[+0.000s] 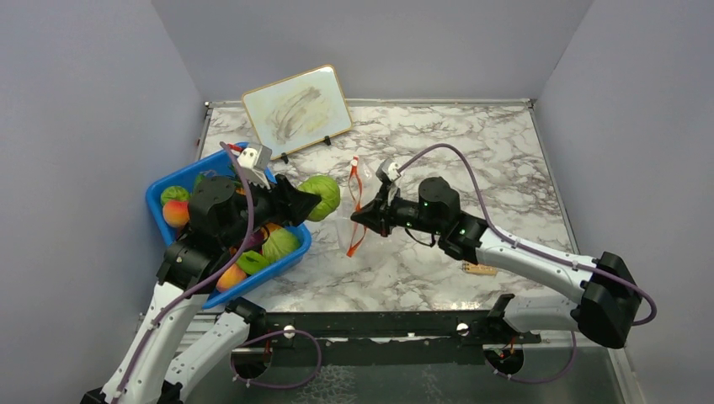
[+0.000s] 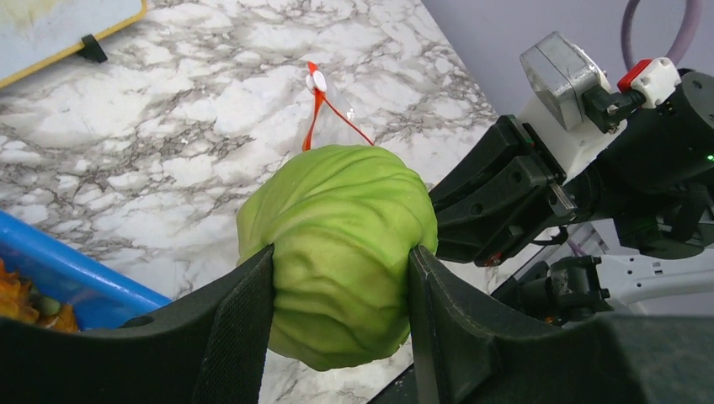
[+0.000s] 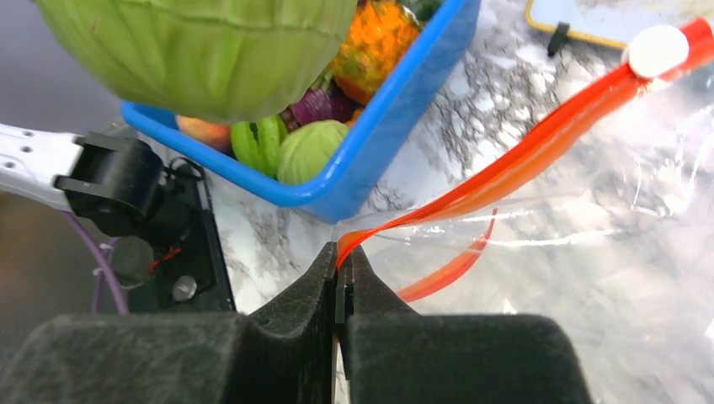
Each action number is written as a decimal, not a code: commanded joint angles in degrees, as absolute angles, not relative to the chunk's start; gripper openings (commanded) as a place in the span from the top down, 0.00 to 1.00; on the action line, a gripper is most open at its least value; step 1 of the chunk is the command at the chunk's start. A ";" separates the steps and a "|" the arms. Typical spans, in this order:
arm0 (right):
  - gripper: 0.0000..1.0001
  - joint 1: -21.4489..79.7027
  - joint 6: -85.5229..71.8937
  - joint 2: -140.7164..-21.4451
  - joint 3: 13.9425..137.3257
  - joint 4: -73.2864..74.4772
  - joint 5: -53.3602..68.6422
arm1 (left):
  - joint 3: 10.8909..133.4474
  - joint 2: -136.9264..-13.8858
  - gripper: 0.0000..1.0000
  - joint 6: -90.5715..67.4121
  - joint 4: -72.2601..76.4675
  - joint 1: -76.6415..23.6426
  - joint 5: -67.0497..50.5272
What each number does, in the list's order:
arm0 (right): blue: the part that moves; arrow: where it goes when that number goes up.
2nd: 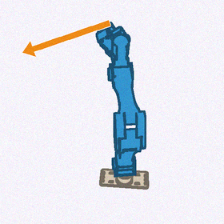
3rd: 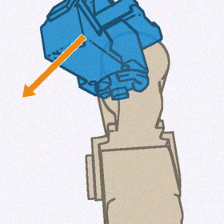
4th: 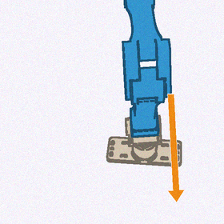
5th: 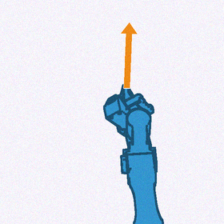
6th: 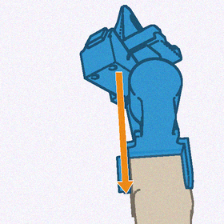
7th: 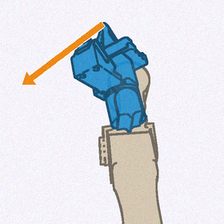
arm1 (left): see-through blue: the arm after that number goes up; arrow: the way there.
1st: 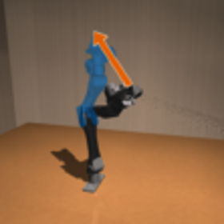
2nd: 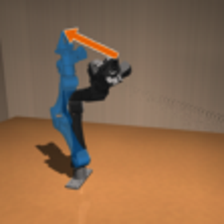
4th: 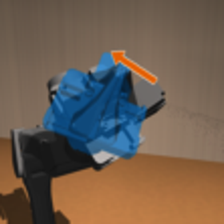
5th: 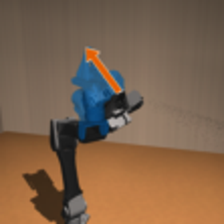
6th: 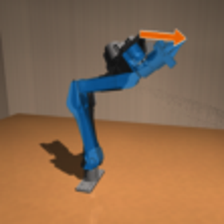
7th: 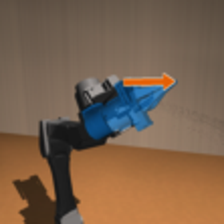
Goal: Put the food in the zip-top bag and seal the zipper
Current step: Place the fake vegetable in the zipper food storage bag.
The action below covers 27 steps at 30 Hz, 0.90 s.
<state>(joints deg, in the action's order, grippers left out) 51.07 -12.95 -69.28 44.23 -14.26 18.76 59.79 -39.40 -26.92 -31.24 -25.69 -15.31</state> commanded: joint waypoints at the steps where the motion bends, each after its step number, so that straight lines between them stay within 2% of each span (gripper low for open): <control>1: 0.99 51.50 -10.64 -73.17 49.70 1.91 13.57 | 57.68 -41.42 1.00 -28.27 -27.99 -25.61 -16.01; 6: 0.98 51.41 -17.39 -78.07 57.58 24.25 -0.03 | 57.10 -44.14 1.00 -27.40 -27.97 -25.61 -13.43; 11: 0.97 51.48 -24.34 -78.15 58.98 34.08 -17.18 | 56.84 -45.88 1.00 -26.03 -27.91 -25.57 -12.59; 15: 0.94 51.49 -23.25 -80.70 64.22 38.52 -24.06 | 56.90 -46.90 1.00 -26.39 -26.72 -25.62 -14.80; 18: 0.96 51.50 -17.61 -80.57 67.49 37.36 -19.44 | 56.70 -47.25 1.00 -25.66 -26.60 -25.58 -15.15; 23: 0.99 51.50 -10.63 -73.98 64.35 23.98 8.97 | 52.31 -46.90 1.00 -21.09 -26.96 -25.57 -7.71; 25: 0.99 51.50 -11.80 -71.19 61.66 18.63 17.21 | 52.10 -46.97 1.00 -22.28 -26.87 -25.53 -9.81; 27: 0.99 51.50 -13.13 -69.24 58.15 14.46 18.88 | 52.33 -46.75 1.00 -24.96 -24.89 -25.51 -14.37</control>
<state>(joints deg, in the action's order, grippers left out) 51.18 -13.96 -73.95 62.65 26.37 3.14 52.16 -47.46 -23.42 -28.49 -25.67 -11.09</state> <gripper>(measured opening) 0.018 0.544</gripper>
